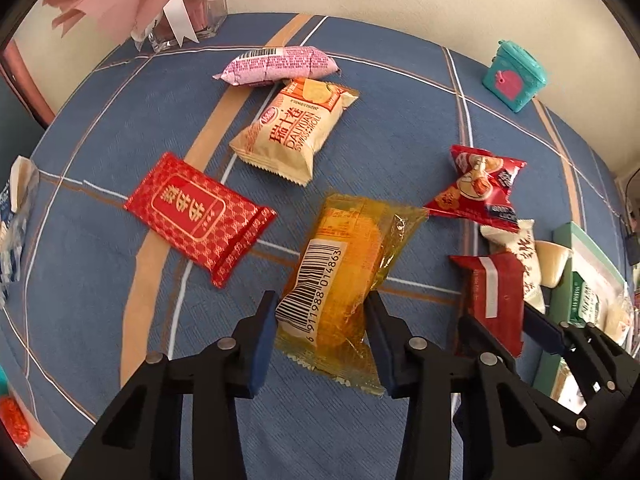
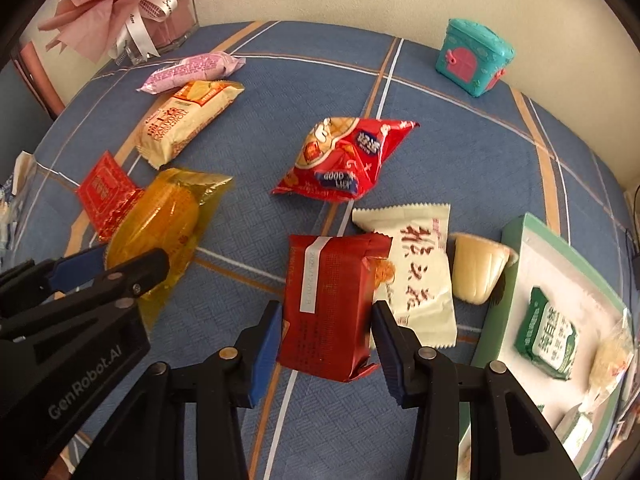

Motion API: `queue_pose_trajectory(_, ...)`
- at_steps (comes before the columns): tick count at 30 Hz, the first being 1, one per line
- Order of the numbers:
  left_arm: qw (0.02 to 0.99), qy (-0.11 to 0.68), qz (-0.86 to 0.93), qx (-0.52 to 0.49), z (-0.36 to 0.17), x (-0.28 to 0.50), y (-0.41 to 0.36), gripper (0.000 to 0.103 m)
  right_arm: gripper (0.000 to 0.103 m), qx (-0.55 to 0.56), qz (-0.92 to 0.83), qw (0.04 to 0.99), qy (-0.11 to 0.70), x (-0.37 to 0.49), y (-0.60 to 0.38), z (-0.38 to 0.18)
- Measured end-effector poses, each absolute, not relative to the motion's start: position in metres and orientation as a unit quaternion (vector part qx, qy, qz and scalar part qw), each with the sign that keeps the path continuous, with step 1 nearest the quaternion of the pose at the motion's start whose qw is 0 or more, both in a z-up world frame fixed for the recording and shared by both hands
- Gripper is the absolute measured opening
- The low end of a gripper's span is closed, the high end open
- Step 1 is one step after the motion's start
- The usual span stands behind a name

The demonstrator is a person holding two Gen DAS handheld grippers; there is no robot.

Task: Organize snacks
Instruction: 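Grasp the yellow cake pack with the left tool while the right tool grasps the red wafer pack, then carry both packs over the white tray and open both tools to drop them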

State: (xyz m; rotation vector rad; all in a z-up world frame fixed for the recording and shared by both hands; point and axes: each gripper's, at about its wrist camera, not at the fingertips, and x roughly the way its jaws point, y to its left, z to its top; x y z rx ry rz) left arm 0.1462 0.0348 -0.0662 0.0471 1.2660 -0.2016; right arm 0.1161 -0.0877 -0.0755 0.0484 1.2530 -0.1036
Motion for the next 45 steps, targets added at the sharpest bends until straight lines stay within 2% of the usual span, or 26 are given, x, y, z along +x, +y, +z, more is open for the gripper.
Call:
queue_pose_trajectory(21,0.846,0.522,-0.108,-0.020,0.001,0.122,0.037,0.043,0.048,0.056,-0.053,0.832,0.550,0.077,-0.114,-0.022)
queue_pose_trajectory(29,0.857,0.500,-0.122,-0.012,0.023,0.110,0.007,0.043,0.048,0.072,-0.072,0.833,0.543,0.066,-0.144,-0.010)
queue_pose_trajectory(45,0.847,0.498,-0.182,0.043,0.022,0.074,-0.096,0.043,0.048,0.157,-0.148,0.814,0.540,0.027,-0.260,-0.011)
